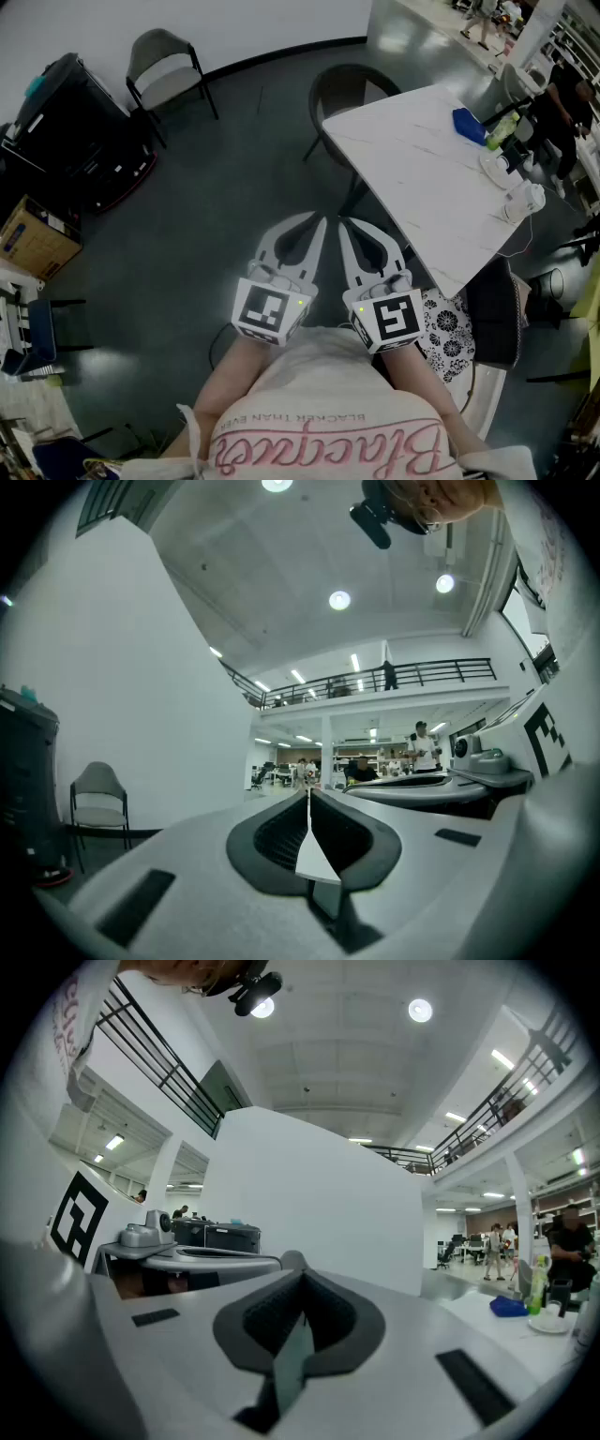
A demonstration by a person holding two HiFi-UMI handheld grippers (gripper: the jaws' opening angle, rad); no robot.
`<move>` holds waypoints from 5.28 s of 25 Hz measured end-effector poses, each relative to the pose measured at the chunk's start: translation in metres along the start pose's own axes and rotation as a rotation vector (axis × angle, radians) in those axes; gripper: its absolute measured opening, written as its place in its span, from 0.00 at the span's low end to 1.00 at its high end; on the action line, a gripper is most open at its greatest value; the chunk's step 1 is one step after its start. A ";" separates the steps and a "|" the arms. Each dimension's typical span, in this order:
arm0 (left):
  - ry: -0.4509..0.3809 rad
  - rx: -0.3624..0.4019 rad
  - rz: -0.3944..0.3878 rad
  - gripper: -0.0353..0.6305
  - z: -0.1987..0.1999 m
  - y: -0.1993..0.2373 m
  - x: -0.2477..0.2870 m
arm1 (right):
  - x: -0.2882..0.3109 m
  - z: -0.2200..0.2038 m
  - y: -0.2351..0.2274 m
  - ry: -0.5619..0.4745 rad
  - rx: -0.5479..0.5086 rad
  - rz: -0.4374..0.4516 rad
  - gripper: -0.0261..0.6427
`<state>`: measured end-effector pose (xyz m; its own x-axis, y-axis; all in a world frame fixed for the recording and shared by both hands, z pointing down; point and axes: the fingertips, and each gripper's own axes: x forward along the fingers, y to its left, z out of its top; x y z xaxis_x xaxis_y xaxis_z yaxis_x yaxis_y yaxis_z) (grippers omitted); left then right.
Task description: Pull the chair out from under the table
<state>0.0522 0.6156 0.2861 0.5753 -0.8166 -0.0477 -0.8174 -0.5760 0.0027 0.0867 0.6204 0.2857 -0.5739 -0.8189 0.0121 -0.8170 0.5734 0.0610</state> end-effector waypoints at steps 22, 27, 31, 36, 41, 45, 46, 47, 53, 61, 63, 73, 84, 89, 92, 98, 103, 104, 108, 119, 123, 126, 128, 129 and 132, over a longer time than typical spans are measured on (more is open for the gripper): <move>0.036 -0.042 0.073 0.07 -0.022 -0.012 -0.007 | -0.014 -0.019 0.006 0.017 0.017 0.082 0.04; 0.030 -0.051 0.043 0.07 -0.027 -0.008 0.007 | -0.003 -0.030 -0.001 0.040 0.024 0.083 0.04; 0.051 -0.059 0.043 0.07 -0.032 0.016 0.021 | 0.019 -0.034 -0.002 0.055 0.025 0.077 0.04; 0.067 -0.058 0.036 0.07 -0.033 0.058 0.037 | 0.058 -0.035 -0.006 0.063 0.030 0.052 0.04; 0.071 -0.054 0.022 0.07 -0.030 0.109 0.054 | 0.111 -0.031 -0.008 0.062 0.034 0.017 0.04; 0.063 -0.073 0.014 0.07 -0.027 0.152 0.070 | 0.152 -0.035 -0.009 0.086 0.050 -0.007 0.04; 0.064 -0.077 0.009 0.07 -0.027 0.162 0.074 | 0.162 -0.035 -0.010 0.090 0.055 -0.014 0.04; 0.068 -0.076 0.001 0.07 -0.028 0.170 0.078 | 0.171 -0.035 -0.010 0.094 0.060 -0.023 0.04; 0.091 -0.068 -0.056 0.07 -0.031 0.225 0.097 | 0.226 -0.041 -0.008 0.110 0.084 -0.074 0.04; 0.105 -0.060 -0.144 0.07 -0.034 0.279 0.114 | 0.295 -0.033 0.000 0.087 0.079 -0.135 0.04; 0.107 -0.061 -0.165 0.07 -0.036 0.288 0.118 | 0.307 -0.033 0.001 0.089 0.075 -0.144 0.04; 0.116 -0.089 -0.213 0.07 -0.049 0.315 0.148 | 0.338 -0.048 -0.022 0.123 0.123 -0.201 0.04; 0.195 -0.118 -0.215 0.07 -0.083 0.358 0.191 | 0.388 -0.084 -0.054 0.173 0.201 -0.236 0.04; 0.225 -0.106 -0.201 0.07 -0.093 0.392 0.223 | 0.431 -0.091 -0.077 0.175 0.237 -0.234 0.04; 0.232 -0.099 -0.211 0.07 -0.091 0.410 0.251 | 0.463 -0.086 -0.095 0.172 0.228 -0.226 0.04; 0.236 -0.097 -0.247 0.07 -0.084 0.434 0.320 | 0.508 -0.081 -0.144 0.180 0.225 -0.246 0.04; 0.250 -0.082 -0.319 0.07 -0.085 0.437 0.385 | 0.532 -0.079 -0.204 0.167 0.259 -0.310 0.04; 0.251 -0.071 -0.336 0.07 -0.084 0.437 0.398 | 0.538 -0.076 -0.217 0.157 0.266 -0.323 0.04; 0.239 -0.053 -0.384 0.07 -0.078 0.436 0.441 | 0.559 -0.073 -0.257 0.134 0.265 -0.359 0.04; 0.259 -0.047 -0.471 0.07 -0.087 0.433 0.504 | 0.578 -0.070 -0.322 0.106 0.284 -0.446 0.04; 0.269 -0.055 -0.512 0.07 -0.091 0.434 0.525 | 0.583 -0.076 -0.341 0.109 0.308 -0.490 0.04; 0.275 -0.052 -0.568 0.07 -0.097 0.433 0.544 | 0.593 -0.081 -0.356 0.119 0.308 -0.520 0.04; 0.289 -0.058 -0.624 0.07 -0.102 0.433 0.556 | 0.599 -0.085 -0.366 0.127 0.311 -0.561 0.04; 0.296 -0.066 -0.653 0.07 -0.104 0.434 0.563 | 0.603 -0.087 -0.371 0.131 0.315 -0.584 0.04; 0.315 -0.081 -0.722 0.07 -0.109 0.444 0.585 | 0.619 -0.090 -0.387 0.139 0.327 -0.653 0.04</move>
<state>0.0293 -0.1222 0.3683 0.9539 -0.2048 0.2193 -0.2407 -0.9586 0.1519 0.0523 -0.1108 0.3592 0.0291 -0.9789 0.2023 -0.9770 -0.0707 -0.2013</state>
